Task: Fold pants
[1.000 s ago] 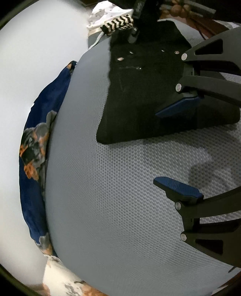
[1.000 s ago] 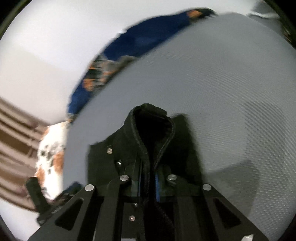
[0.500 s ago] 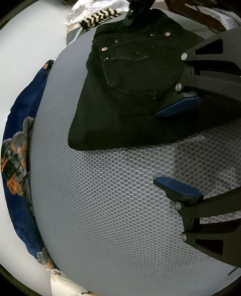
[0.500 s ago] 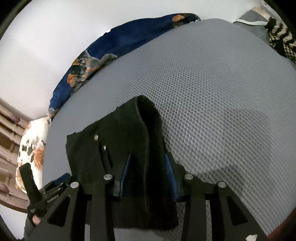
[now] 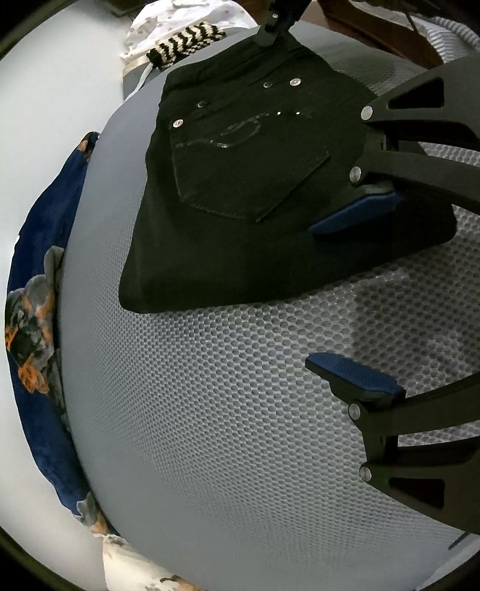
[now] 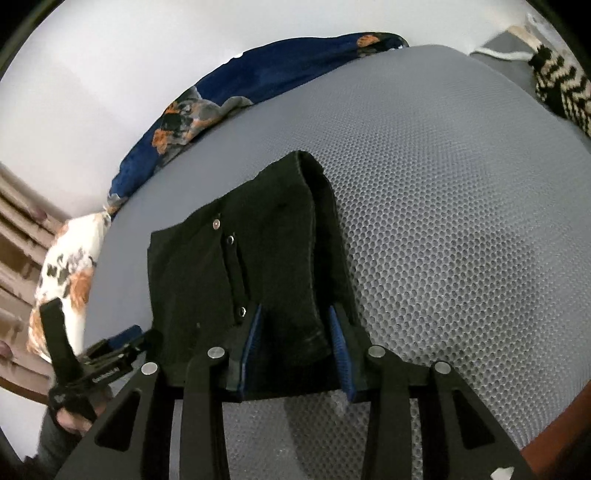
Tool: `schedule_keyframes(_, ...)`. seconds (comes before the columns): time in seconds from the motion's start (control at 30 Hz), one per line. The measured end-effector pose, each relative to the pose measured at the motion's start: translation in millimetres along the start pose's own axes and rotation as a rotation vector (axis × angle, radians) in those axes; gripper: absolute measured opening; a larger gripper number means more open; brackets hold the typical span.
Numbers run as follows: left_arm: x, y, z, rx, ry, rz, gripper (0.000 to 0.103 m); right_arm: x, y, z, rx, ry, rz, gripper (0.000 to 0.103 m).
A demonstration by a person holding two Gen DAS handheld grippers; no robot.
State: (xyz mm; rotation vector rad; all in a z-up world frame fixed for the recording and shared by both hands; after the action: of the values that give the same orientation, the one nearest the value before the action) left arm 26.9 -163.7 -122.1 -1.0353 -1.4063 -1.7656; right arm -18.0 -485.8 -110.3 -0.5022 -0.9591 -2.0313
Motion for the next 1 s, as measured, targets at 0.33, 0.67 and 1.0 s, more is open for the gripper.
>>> schedule_keyframes(0.33, 15.5, -16.4, -3.6, -0.041, -0.003, -0.024, 0.068, 2.6, -1.9, 3.1, 0.004, -0.015, -0.002, 0.03)
schedule_keyframes(0.67, 24.5, -19.7, -23.4, -0.113, -0.005, -0.051, 0.068, 4.4, -4.4, 5.6, 0.028, -0.039, -0.018, 0.015)
schedule_keyframes(1.0, 22.0, -22.9, -32.4, -0.155, -0.006, -0.041, 0.068, 14.6, -10.2, 3.1, 0.01, -0.076, -0.036, 0.012)
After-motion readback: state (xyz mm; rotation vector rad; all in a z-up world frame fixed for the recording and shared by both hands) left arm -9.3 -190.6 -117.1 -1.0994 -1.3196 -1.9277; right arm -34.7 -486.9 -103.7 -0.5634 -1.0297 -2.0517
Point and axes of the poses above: each gripper's, at about its wrist camera, not at the fingertips, and x roughly against the way its jaws point, z to its left, y to its top, the point moved 2 cm from there along -x, roughly the way its jaws point, and after that the axes turned 14 degrees about y, right-handed, at the moved point
